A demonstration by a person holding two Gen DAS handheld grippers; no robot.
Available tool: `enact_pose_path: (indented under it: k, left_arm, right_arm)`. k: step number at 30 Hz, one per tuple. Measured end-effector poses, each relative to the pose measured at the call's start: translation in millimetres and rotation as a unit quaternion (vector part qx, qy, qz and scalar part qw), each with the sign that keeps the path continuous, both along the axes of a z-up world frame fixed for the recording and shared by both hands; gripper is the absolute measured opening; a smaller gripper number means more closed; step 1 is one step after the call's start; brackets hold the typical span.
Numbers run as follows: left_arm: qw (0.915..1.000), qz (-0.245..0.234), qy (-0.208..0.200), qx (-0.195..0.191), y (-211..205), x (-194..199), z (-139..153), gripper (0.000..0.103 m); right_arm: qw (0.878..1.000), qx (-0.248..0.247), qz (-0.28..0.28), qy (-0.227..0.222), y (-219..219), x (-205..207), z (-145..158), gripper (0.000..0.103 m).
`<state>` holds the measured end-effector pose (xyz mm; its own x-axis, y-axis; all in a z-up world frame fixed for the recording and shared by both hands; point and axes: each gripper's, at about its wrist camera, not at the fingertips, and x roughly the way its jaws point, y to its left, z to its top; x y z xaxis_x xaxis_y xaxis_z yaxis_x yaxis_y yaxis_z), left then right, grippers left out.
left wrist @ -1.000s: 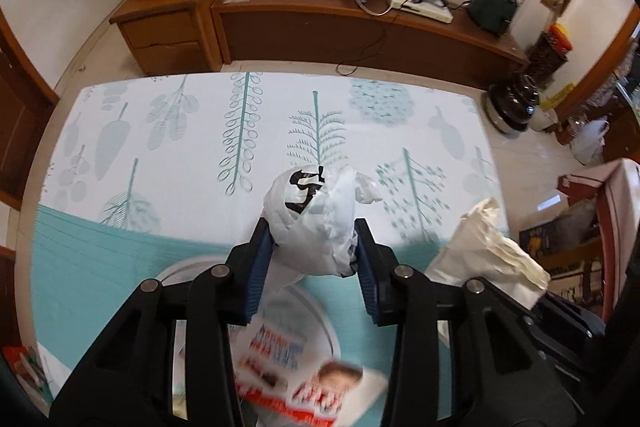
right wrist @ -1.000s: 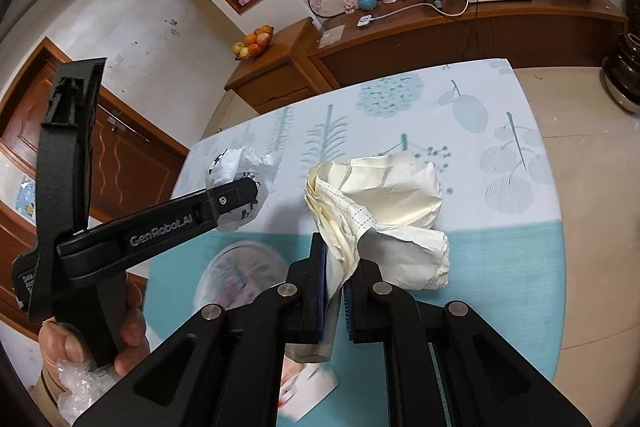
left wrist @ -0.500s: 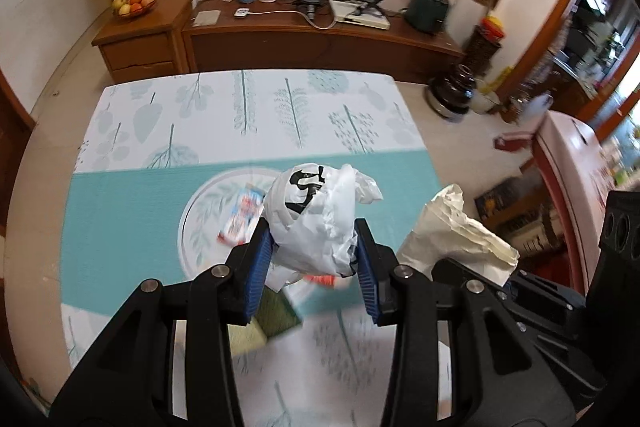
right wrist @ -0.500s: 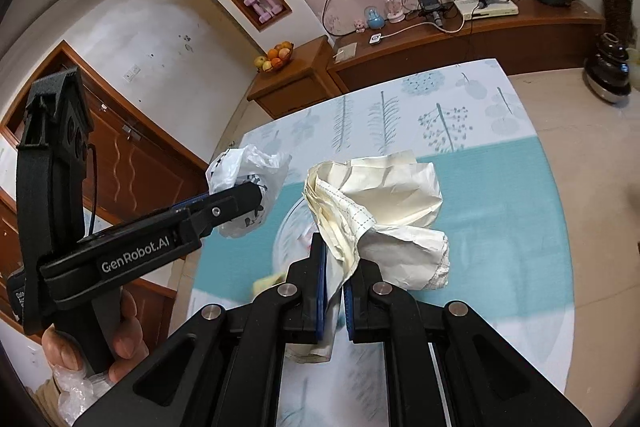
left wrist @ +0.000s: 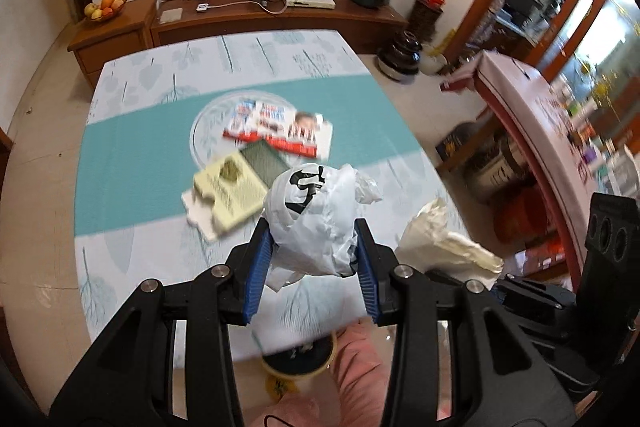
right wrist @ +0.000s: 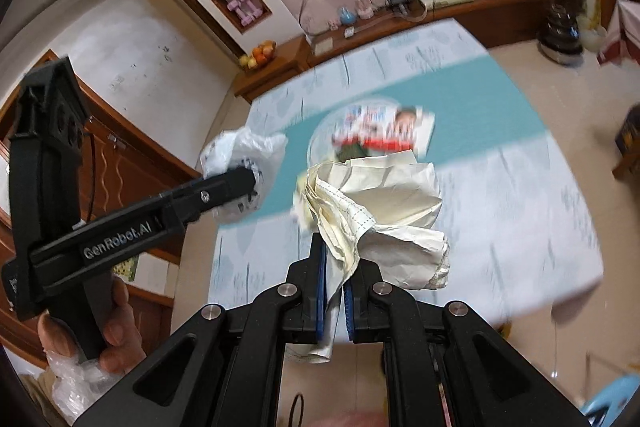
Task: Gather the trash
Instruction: 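Carry the white plastic bag and tissue down to the black trash bin, then open both tools to drop the bag and tissue into the bin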
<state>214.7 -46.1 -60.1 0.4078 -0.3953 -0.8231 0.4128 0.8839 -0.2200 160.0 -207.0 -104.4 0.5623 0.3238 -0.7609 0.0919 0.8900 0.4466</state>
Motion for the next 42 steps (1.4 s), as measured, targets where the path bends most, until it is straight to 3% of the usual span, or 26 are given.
enact_pose_path:
  k: [5, 9, 17, 22, 32, 39, 42]
  left_arm:
    - [0.9996, -0.017, 0.014, 0.015, 20, -65, -19, 0.036]
    - [0.9989, -0.019, 0.038, 0.023, 27, -101, -46, 0.036]
    - [0.9953, 0.011, 0.081, 0.053, 23, -149, -137, 0.037]
    - [0.9929, 0.02, 0.091, 0.073, 12, -171, -221, 0.037]
    - [0.9911, 0.034, 0.107, 0.073, 6, -182, -410, 0.038]
    - [0.9904, 0.045, 0.108, 0.074, 9, -166, -492, 0.039]
    - [0.989, 0.045, 0.12, 0.074, 14, -158, -522, 0.044]
  right_arm:
    - [0.999, -0.003, 0.008, 0.046, 30, -62, -23, 0.007]
    - [0.997, -0.007, 0.015, 0.082, 36, -86, -49, 0.007]
    - [0.99, -0.01, 0.05, 0.132, 29, -116, -117, 0.007]
    - [0.986, -0.006, 0.075, 0.148, 26, -137, -187, 0.007]
    - [0.979, -0.01, 0.08, 0.189, 8, -162, -368, 0.007]
    - [0.974, -0.014, 0.094, 0.204, 8, -153, -465, 0.008]
    - [0.973, -0.016, 0.1, 0.207, 15, -142, -495, 0.007]
